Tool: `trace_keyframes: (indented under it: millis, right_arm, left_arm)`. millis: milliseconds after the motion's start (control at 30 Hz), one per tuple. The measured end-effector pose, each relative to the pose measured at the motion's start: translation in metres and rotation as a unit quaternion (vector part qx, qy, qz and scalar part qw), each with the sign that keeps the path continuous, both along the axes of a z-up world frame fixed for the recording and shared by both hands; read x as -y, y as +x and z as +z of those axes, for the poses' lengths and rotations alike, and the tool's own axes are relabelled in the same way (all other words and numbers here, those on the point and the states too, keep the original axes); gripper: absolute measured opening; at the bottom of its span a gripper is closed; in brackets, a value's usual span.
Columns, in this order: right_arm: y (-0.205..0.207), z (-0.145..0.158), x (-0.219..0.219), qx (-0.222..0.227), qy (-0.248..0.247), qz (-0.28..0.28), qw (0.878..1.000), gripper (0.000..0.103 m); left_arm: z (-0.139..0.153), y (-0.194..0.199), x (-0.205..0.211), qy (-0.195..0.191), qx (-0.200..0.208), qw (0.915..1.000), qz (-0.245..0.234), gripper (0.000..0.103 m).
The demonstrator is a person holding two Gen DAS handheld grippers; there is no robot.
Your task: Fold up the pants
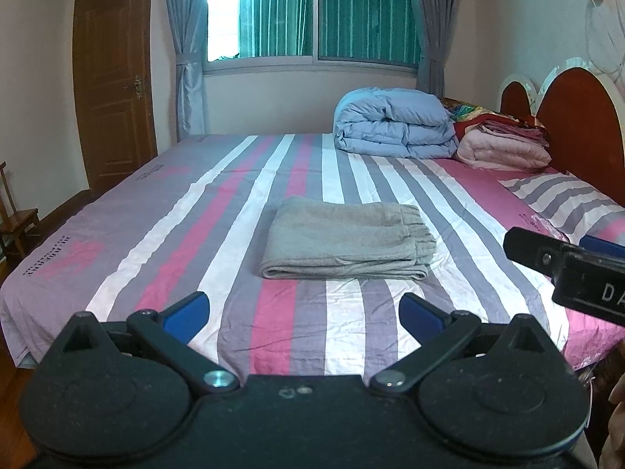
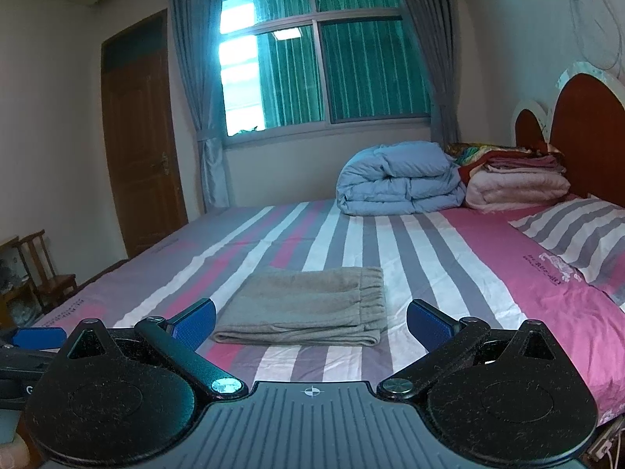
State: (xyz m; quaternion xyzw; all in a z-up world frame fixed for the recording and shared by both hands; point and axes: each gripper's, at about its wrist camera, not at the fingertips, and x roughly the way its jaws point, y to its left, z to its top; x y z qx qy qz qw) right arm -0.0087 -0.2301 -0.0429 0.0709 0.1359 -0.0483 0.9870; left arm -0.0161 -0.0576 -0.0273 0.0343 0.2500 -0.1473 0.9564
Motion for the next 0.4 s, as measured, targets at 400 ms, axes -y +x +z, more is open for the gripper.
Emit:
trace_keyframes:
  millis: [400]
  right_arm:
    - [0.004,-0.002,0.0,-0.003,-0.003,-0.001,1.0,0.103]
  left_arm:
    - [-0.002,-0.011,0.005,0.002,0.037,0.9991,-0.021,0.097]
